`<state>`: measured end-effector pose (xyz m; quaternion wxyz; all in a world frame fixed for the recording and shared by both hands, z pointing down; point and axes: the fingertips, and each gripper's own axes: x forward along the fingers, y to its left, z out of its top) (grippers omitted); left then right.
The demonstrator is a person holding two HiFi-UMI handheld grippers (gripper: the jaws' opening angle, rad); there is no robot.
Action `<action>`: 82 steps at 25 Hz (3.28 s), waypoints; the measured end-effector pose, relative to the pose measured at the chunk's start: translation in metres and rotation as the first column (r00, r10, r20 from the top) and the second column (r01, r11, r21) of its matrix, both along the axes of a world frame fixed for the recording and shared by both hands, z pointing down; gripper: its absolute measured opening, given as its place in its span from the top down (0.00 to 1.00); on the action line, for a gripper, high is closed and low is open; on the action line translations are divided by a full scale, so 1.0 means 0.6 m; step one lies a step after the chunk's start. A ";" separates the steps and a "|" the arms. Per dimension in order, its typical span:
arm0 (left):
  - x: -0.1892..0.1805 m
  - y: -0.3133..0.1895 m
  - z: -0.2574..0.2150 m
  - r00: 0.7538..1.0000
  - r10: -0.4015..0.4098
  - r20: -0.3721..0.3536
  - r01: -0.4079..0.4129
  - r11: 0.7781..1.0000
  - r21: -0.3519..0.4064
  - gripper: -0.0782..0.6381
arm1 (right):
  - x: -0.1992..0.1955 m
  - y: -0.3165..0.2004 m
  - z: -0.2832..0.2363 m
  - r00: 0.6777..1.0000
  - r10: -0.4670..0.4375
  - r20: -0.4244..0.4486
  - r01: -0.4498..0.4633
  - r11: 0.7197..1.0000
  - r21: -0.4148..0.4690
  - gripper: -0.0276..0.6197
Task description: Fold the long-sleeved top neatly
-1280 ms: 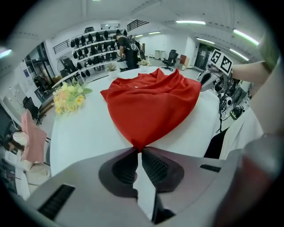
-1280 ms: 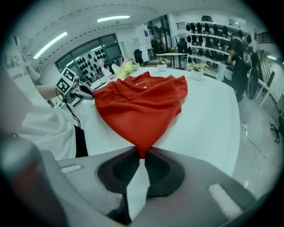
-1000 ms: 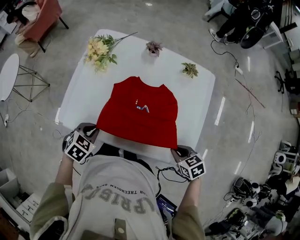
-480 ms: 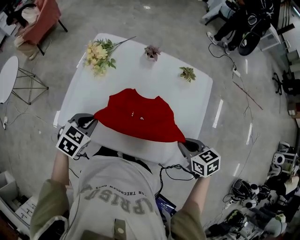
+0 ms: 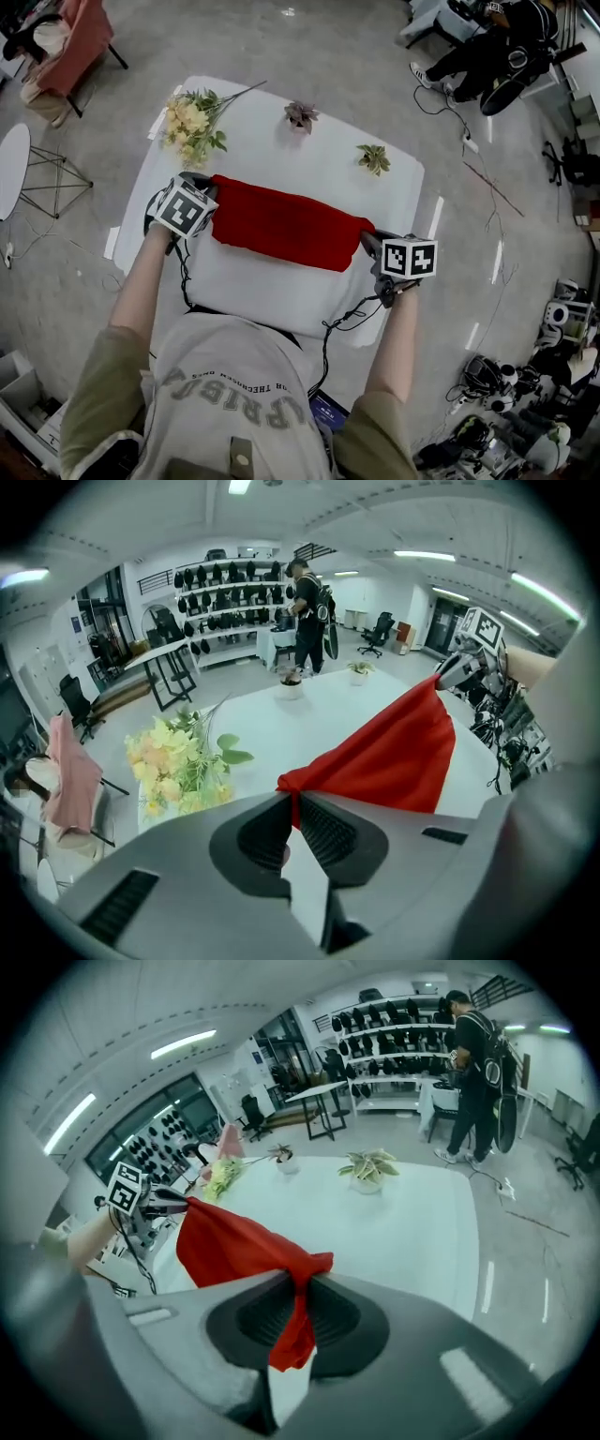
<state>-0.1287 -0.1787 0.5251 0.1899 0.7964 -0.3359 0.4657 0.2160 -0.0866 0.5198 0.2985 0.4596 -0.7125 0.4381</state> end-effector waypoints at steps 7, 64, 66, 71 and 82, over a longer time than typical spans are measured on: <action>-0.002 -0.069 0.089 0.990 -0.139 0.008 0.139 0.985 -0.104 0.82 | 0.013 -0.084 0.069 0.993 0.067 -0.092 -0.072 0.996 -0.051 0.90; 0.109 0.186 0.004 0.960 0.279 -0.031 -0.277 0.959 0.060 0.38 | -0.119 0.043 -0.015 0.905 -0.423 -0.051 0.423 0.876 0.230 0.35; 0.116 0.192 0.047 0.895 0.430 0.117 -0.431 0.902 -0.025 0.33 | -0.141 0.047 0.033 0.785 -0.599 -0.158 0.615 0.785 0.076 0.25; 0.078 0.200 0.111 0.798 0.556 0.233 -0.530 0.831 -0.167 0.30 | -0.102 0.064 0.127 0.515 -0.811 -0.279 0.777 0.579 -0.249 0.22; 0.080 0.194 0.123 0.885 0.459 0.074 -0.449 0.885 -0.118 0.30 | -0.098 0.050 0.150 0.605 -0.759 -0.242 0.742 0.647 -0.176 0.22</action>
